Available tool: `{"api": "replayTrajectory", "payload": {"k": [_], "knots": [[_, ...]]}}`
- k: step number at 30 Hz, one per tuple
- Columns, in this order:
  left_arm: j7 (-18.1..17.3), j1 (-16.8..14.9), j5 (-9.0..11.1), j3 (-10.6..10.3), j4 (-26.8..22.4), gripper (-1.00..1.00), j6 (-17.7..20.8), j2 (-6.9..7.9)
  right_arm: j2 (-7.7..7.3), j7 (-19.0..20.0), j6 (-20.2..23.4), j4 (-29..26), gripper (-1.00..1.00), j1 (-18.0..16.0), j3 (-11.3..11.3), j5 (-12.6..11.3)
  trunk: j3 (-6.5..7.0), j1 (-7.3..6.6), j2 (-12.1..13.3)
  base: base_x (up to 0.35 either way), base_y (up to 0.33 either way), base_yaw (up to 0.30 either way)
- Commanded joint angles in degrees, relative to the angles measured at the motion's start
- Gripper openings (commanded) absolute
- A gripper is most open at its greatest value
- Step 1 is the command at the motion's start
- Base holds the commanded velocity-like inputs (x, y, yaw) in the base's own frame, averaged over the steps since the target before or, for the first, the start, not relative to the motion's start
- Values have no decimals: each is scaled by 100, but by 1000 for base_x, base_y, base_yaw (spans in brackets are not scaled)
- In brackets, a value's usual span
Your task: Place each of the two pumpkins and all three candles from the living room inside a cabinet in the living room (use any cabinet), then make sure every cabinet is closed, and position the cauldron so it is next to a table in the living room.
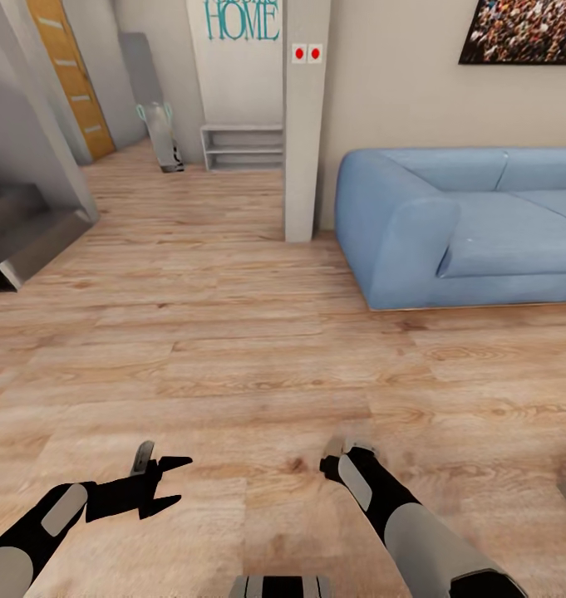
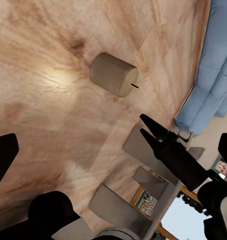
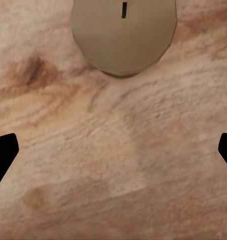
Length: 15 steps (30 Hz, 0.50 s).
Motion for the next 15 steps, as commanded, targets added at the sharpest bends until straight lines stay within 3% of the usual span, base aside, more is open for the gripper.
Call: {"api": "replayTrajectory", "payload": {"k": [1, 15], "knots": [[0, 0, 5, 0, 0, 100, 1, -1, -3, 3, -4, -1, 100, 1, 1, 1, -23, 2, -2, 0, 0, 0], [0, 0, 4, 0, 0, 100, 1, -2, 1, 40, -50, -33, 100, 10, 19, 55, -333, 38, -20, 0, 0, 0]]}}
